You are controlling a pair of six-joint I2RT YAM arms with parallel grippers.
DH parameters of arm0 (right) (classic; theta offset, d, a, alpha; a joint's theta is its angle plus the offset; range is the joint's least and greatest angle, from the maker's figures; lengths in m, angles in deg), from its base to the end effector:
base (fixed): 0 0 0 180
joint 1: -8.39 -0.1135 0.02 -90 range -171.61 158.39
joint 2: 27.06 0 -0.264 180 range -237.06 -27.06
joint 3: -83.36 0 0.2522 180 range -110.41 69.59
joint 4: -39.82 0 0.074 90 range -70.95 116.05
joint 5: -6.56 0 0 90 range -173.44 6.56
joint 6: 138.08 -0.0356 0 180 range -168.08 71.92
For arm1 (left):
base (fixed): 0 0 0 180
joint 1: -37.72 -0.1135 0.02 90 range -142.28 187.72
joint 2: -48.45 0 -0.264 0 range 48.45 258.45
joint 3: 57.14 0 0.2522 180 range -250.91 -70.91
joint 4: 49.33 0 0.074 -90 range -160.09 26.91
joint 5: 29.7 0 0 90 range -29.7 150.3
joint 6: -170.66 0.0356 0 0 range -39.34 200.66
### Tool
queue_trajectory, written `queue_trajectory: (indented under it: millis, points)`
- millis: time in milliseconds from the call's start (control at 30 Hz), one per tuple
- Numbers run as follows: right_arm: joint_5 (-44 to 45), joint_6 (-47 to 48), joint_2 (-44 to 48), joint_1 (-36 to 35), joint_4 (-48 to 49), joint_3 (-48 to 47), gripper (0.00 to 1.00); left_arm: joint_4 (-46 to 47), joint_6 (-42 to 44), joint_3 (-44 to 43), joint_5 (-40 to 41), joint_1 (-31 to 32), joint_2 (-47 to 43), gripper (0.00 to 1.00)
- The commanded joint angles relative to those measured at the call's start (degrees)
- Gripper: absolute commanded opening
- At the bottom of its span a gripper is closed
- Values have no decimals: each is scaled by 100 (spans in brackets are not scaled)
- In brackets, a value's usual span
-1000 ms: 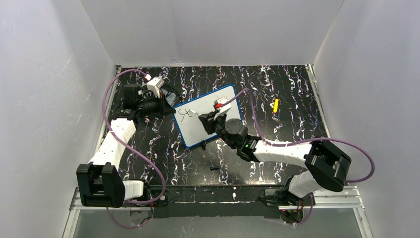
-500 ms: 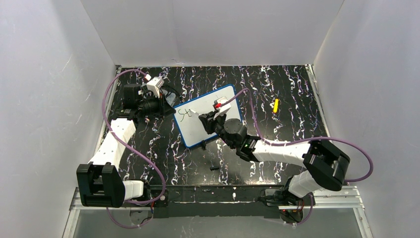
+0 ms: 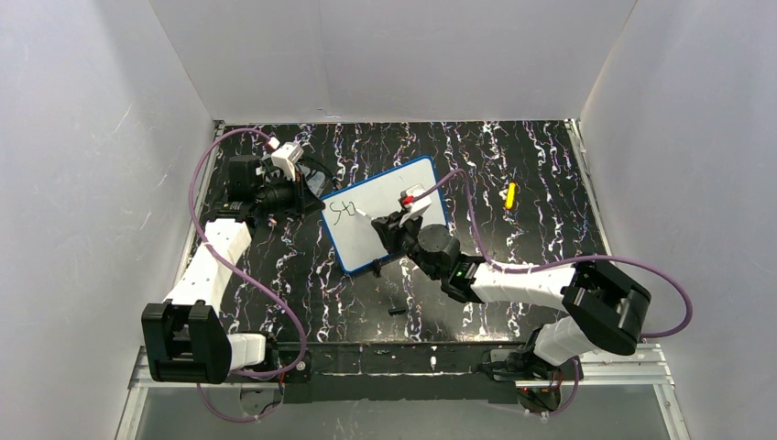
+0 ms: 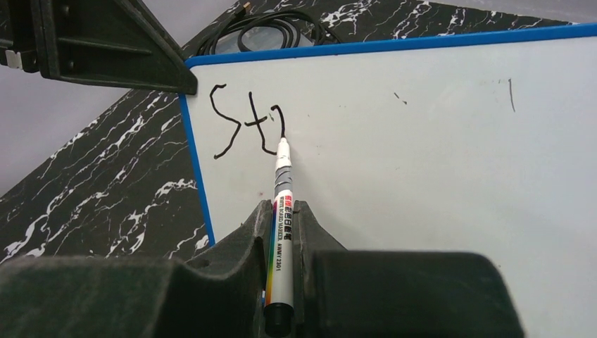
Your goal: Write a sentence on the whiteboard
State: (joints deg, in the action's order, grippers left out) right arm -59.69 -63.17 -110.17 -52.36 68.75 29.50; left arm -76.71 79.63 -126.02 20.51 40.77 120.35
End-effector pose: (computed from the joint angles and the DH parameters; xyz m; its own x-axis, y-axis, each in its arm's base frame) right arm 0.1664 0.2678 0.2518 -0.1593 0.2032 -0.9661 -0.5804 0.7724 0.2582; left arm 0.2756 -0.0375 0.2999 -0.5159 0.0137 -0.8566 0.5829 0.7383 -0.3393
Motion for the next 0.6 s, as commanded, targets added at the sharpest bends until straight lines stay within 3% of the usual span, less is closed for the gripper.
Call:
queue_trajectory:
  millis: [0,567]
  points:
    - [-8,-95,126,46,57,152,1,-123,60,29,-112,-3,-192,0]
    - [99,-70,41,46,555,116,1,-125,69,36,-112,-2,-200,0]
